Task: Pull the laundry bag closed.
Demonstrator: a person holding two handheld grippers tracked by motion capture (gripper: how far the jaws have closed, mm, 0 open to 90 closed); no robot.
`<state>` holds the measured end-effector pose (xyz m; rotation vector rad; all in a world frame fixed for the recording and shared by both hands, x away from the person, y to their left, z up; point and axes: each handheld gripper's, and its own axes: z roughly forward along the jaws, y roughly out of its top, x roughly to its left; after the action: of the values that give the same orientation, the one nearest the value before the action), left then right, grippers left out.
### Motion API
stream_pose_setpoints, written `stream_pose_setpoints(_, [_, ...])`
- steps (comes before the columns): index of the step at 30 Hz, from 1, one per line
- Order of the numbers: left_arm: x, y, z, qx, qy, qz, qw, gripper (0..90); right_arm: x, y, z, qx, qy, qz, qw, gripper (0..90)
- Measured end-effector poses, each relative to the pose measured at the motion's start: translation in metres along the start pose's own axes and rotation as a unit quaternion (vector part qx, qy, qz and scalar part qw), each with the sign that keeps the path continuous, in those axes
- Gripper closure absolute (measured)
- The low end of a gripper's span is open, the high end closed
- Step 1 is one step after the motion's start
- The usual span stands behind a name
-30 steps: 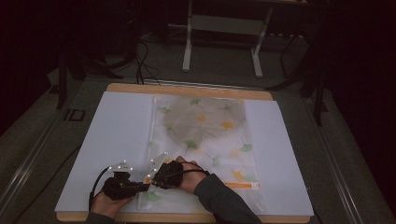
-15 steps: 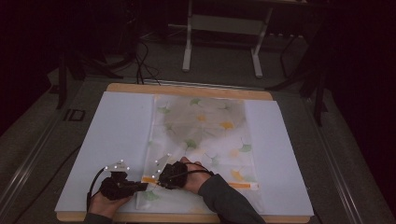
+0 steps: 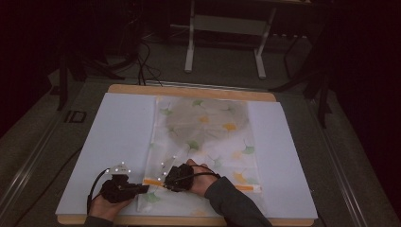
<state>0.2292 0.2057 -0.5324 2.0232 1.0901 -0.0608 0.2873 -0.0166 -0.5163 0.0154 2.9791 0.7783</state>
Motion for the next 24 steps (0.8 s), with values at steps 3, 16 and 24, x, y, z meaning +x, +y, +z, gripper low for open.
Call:
stream_pose_setpoints(3, [0.000, 0.000, 0.000, -0.001, 0.000, 0.002, 1.0000, 88.0, -0.001, -0.002, -0.001, 0.000, 0.001, 0.001, 1.0000, 84.3])
stream_pose_setpoints(16, [-0.001, 0.000, -0.001, -0.001, 0.003, 0.002, 1.0000, 88.0, -0.003, -0.010, -0.005, -0.001, 0.000, 0.007, 1.0000, 84.3])
stream_pose_setpoints(24, [-0.001, -0.001, -0.002, -0.002, 0.003, 0.004, 1.0000, 88.1, -0.002, -0.013, -0.007, 0.003, -0.004, 0.004, 1.0000, 84.3])
